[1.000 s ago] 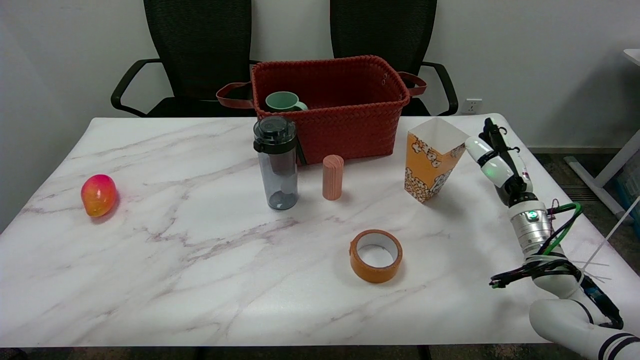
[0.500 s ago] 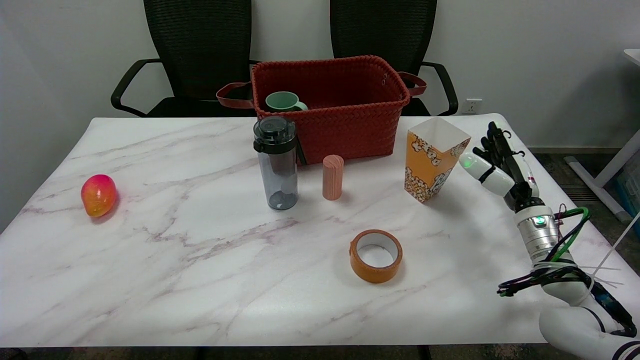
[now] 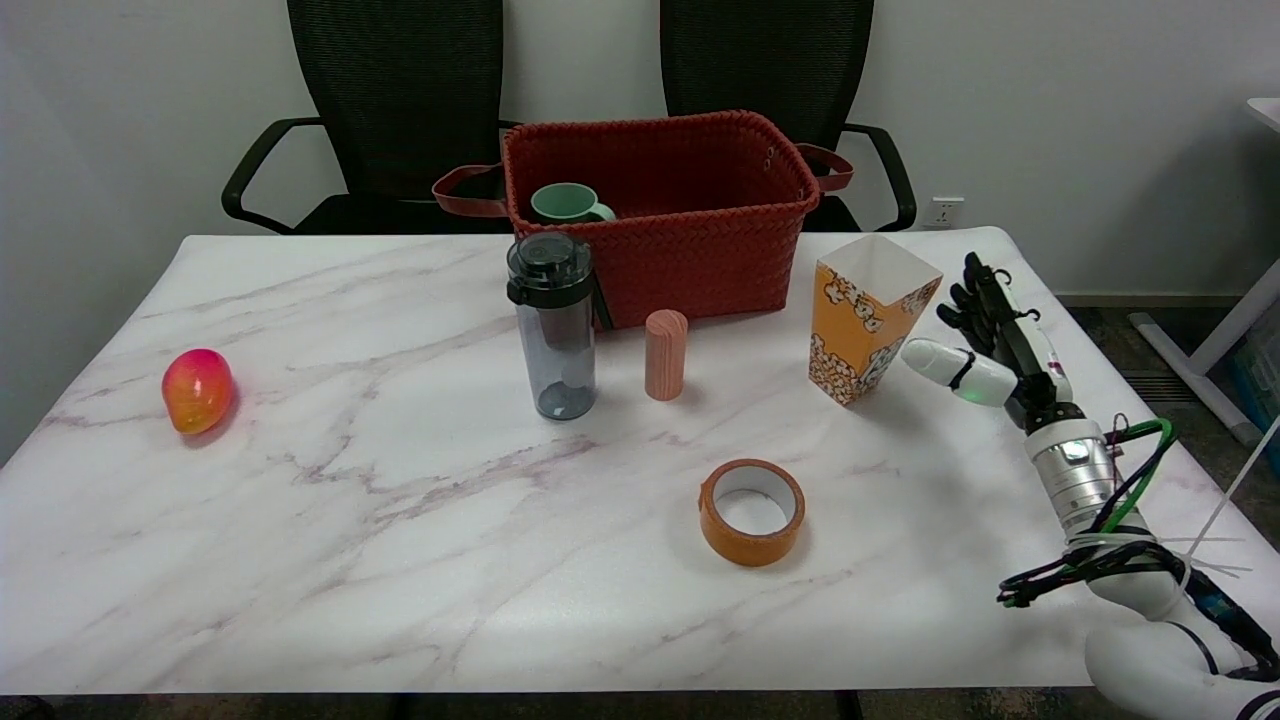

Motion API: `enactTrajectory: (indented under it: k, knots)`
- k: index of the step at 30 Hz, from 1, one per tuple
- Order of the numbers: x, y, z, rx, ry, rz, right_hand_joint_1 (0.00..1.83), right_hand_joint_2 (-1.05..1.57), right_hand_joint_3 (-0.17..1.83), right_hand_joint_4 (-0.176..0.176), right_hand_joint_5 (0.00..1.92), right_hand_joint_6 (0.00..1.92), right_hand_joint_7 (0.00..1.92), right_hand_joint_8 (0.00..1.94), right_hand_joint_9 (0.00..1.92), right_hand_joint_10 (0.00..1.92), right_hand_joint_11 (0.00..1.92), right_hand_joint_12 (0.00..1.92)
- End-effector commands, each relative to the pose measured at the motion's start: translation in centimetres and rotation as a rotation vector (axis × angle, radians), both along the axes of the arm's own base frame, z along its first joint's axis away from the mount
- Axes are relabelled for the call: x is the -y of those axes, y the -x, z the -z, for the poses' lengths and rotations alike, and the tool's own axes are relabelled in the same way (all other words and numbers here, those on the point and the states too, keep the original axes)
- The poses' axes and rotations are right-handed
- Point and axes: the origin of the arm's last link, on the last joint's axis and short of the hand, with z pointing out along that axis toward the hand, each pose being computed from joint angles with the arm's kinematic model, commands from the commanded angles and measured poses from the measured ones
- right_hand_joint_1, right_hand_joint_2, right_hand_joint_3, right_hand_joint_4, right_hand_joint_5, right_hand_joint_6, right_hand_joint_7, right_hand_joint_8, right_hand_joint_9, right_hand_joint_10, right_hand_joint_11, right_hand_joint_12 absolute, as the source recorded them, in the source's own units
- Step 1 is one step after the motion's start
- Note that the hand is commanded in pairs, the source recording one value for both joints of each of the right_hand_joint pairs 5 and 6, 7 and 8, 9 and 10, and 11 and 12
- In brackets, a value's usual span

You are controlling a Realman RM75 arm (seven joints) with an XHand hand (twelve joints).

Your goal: Pick up the popcorn box.

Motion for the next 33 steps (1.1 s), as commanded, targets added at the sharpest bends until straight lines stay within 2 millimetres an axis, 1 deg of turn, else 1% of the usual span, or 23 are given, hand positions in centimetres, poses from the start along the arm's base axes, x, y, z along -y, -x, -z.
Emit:
enactTrajectory:
  k: [1, 7, 13, 18, 26, 29, 33]
  knots:
    - [0.5, 1.4, 0.8, -0.059, -0.056, 0.096, 0.87, 0.36, -0.17, 0.000, 0.00, 0.00, 0.00, 0.00, 0.12, 0.12, 0.28, 0.28]
    - [1.3, 1.6, 0.7, -0.072, -0.066, 0.114, 0.88, 0.36, -0.17, 0.000, 0.00, 0.00, 0.00, 0.00, 0.09, 0.09, 0.28, 0.28]
    - [1.6, 2.2, 0.4, -0.068, -0.046, 0.130, 0.85, 0.39, -0.17, 0.000, 0.00, 0.00, 0.00, 0.00, 0.06, 0.06, 0.25, 0.25]
    - [2.0, 2.0, 0.3, -0.067, -0.041, 0.126, 0.82, 0.43, -0.14, 0.000, 0.00, 0.00, 0.00, 0.00, 0.04, 0.04, 0.22, 0.22]
    - [2.7, 2.2, 0.6, -0.089, -0.027, 0.145, 0.79, 0.46, -0.11, 0.000, 0.00, 0.00, 0.00, 0.00, 0.00, 0.00, 0.19, 0.19]
    - [2.9, 2.2, 0.7, -0.086, -0.031, 0.148, 0.77, 0.47, -0.04, 0.000, 0.00, 0.00, 0.00, 0.00, 0.00, 0.00, 0.19, 0.19]
    - [3.2, 2.2, 0.9, -0.078, -0.033, 0.146, 0.76, 0.48, -0.05, 0.000, 0.00, 0.00, 0.00, 0.00, 0.00, 0.00, 0.19, 0.19]
